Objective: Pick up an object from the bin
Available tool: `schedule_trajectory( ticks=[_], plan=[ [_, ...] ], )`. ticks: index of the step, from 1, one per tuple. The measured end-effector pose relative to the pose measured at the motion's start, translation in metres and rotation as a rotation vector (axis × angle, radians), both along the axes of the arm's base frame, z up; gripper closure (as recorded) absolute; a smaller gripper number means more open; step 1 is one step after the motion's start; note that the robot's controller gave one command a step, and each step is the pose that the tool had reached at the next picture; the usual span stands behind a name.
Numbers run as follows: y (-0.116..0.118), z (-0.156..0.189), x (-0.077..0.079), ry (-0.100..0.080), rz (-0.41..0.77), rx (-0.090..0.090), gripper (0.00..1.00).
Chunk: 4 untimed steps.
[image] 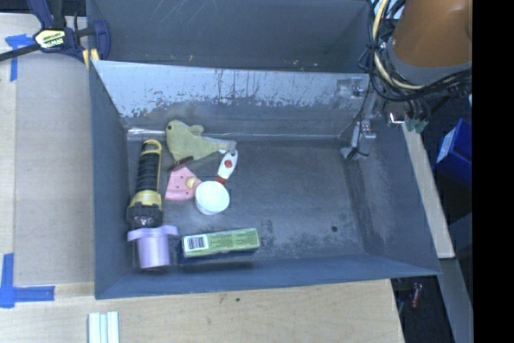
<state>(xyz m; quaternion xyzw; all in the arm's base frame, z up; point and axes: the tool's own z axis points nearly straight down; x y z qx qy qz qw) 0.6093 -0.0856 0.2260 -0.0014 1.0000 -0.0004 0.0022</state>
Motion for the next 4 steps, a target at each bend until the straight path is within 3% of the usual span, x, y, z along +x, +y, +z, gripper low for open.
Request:
schedule_trajectory(
  ticks=[1, 2, 3, 4],
  plan=[
    [0.0, 0.0, 0.0, 0.0, 0.0, 0.0, 0.0],
    [0.024, -0.053, -0.053, -0.001, 0.014, 0.0, 0.0],
    [0.003, -0.073, -0.03, -0.016, 0.054, -0.004, 0.0],
    [0.026, -0.121, -0.118, -0.005, 0.067, -0.001, 0.0]
  ],
)
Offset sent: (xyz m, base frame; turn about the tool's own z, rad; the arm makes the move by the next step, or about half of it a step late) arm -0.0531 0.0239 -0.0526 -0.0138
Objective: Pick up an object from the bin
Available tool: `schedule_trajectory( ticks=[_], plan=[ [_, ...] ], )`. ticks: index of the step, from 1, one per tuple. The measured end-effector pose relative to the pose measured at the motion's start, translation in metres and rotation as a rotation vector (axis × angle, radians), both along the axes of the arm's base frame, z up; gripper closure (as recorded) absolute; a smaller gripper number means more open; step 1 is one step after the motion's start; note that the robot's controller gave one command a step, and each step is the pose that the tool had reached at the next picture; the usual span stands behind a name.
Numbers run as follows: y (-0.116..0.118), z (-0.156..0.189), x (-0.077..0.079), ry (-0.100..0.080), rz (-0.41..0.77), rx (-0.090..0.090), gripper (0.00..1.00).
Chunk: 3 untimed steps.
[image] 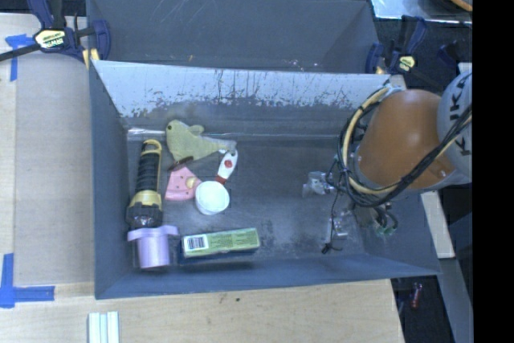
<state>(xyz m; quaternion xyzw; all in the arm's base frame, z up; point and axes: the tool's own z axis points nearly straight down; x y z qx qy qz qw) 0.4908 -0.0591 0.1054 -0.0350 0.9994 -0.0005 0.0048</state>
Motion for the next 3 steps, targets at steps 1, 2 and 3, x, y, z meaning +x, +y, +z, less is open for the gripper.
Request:
schedule_trajectory(
  ticks=[1, 2, 3],
  plan=[
    [0.031, 0.005, 0.014, -0.027, -0.014, -0.003, 0.0],
    [0.015, 0.083, 0.007, -0.021, 0.044, -0.006, 0.0],
    [0.05, -0.029, 0.004, -0.018, 0.032, -0.004, 0.0]
  ],
)
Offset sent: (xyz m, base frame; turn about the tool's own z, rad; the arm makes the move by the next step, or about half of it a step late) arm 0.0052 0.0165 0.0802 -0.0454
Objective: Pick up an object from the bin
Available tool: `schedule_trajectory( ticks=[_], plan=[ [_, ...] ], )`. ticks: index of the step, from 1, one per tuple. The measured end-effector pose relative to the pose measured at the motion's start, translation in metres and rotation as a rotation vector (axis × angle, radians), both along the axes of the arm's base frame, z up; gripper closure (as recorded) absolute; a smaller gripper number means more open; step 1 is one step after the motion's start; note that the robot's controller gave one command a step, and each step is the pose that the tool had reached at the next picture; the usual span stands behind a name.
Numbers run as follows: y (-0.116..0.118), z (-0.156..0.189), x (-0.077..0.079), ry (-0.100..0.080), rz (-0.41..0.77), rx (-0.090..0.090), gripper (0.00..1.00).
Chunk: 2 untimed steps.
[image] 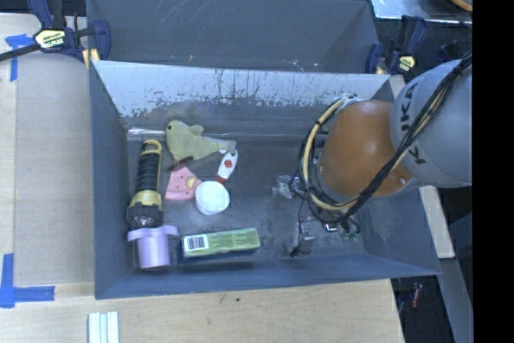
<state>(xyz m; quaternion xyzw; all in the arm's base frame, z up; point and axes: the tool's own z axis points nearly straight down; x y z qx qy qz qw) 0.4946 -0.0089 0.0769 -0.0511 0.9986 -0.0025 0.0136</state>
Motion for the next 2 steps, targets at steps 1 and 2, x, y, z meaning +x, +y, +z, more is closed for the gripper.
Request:
schedule_trajectory(
  ticks=[1, 2],
  plan=[
    [-0.02, 0.084, 0.01, 0.002, -0.011, -0.001, 0.0],
    [-0.007, 0.068, 0.0, 0.002, 0.002, 0.0, 0.0]
  ],
)
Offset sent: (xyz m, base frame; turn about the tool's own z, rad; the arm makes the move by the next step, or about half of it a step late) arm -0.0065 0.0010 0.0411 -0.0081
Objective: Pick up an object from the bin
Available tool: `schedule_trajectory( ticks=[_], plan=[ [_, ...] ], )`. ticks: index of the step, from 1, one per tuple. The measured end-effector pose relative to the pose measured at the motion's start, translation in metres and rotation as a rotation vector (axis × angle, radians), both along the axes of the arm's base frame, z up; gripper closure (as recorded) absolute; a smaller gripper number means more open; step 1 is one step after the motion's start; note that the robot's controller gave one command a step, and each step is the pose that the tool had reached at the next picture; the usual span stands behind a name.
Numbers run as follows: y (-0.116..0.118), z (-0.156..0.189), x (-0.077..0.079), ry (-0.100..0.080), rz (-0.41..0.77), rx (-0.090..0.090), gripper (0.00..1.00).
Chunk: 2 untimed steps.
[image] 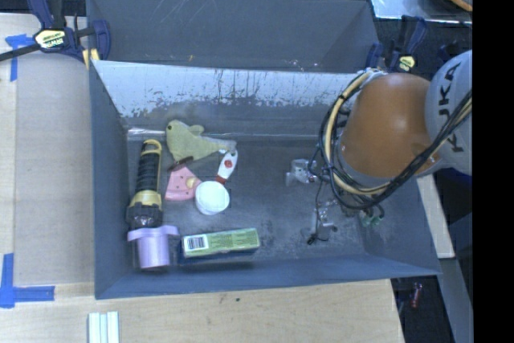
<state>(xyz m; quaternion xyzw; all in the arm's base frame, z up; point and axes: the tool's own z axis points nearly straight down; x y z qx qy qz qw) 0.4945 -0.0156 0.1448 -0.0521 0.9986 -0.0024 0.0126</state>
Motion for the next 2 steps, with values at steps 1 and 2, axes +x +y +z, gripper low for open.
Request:
schedule_trajectory(
  ticks=[1, 2],
  plan=[
    [0.019, -0.004, 0.012, 0.006, 0.009, -0.004, 0.0],
    [-0.016, 0.009, 0.0, 0.007, 0.243, -0.008, 0.0]
  ],
)
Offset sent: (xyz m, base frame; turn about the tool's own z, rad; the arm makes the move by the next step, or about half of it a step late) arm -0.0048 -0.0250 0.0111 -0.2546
